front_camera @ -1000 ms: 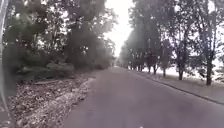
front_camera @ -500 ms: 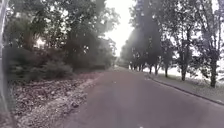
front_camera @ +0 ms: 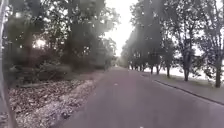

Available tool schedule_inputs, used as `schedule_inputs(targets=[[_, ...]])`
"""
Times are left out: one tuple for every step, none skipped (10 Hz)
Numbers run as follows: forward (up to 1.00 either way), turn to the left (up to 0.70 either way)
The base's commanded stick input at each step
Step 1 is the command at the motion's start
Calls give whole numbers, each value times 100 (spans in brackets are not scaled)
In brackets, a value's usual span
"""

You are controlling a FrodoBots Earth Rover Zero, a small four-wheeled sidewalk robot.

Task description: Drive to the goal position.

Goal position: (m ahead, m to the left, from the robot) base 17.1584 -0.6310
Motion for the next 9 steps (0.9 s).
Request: schedule_inputs(targets=[[70, -34], [70, -34], [70, -34], [70, -6], [70, 1], [70, 1], [70, 1], [70, 1], [70, 1]])
